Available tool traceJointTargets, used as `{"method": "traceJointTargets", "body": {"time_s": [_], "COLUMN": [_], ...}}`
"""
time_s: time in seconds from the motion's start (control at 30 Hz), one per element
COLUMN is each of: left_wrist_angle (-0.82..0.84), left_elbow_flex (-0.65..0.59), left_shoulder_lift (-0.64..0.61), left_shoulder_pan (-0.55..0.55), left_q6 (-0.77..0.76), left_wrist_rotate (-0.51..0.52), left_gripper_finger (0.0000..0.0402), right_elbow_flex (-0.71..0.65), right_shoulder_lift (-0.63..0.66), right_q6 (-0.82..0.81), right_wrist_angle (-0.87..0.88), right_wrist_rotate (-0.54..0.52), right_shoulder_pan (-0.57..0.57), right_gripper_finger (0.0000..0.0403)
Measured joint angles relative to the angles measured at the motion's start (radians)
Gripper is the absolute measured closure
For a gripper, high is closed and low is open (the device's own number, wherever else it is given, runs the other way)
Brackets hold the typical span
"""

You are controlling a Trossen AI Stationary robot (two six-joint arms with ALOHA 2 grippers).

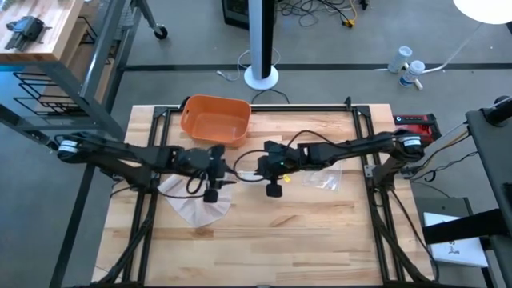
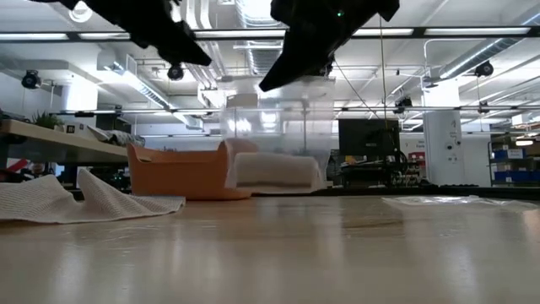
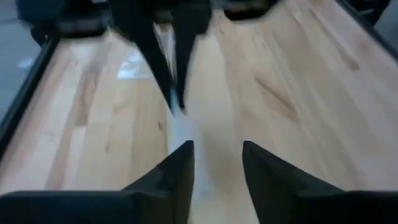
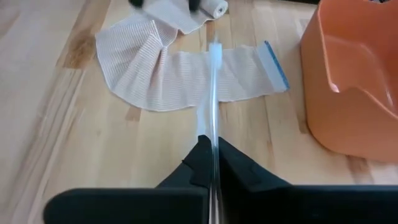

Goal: Roll bandage
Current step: Close the transparent zip bag

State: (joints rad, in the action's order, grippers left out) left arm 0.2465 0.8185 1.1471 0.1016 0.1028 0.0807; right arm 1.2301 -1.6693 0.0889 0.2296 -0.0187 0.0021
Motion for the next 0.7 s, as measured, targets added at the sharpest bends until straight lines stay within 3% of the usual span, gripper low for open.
{"method": "traceJointTargets", "body": {"time_s": [0.17, 0.47, 0.57, 0.7], "left_wrist_angle": [-0.082, -0.662, -0.774, -0.805], "left_elbow_flex": [-0.116, -0.399, -0.431, -0.416], "left_shoulder_lift": [-0.088, -0.089, -0.056, -0.009], "left_shoulder_pan": [0.052, 0.060, 0.059, 0.059], "left_q6": [-0.090, -0.058, -0.053, -0.069], "left_wrist_rotate": [0.114, 0.165, 0.165, 0.167], "left_gripper_finger": [0.0247, 0.0257, 0.0263, 0.0267], "right_elbow_flex": [0.001, 0.001, 0.001, 0.001], "right_shoulder_lift": [0.052, 0.067, 0.066, 0.067], "right_q6": [0.015, 0.000, -0.011, -0.020], "right_wrist_angle": [0.023, 0.019, -0.004, -0.064], "right_wrist_rotate": [-0.002, 0.000, 0.000, -0.001], "right_shoulder_pan": [0.006, 0.019, 0.020, 0.031], "right_gripper_finger": [0.0400, 0.0401, 0.0401, 0.0401]}}
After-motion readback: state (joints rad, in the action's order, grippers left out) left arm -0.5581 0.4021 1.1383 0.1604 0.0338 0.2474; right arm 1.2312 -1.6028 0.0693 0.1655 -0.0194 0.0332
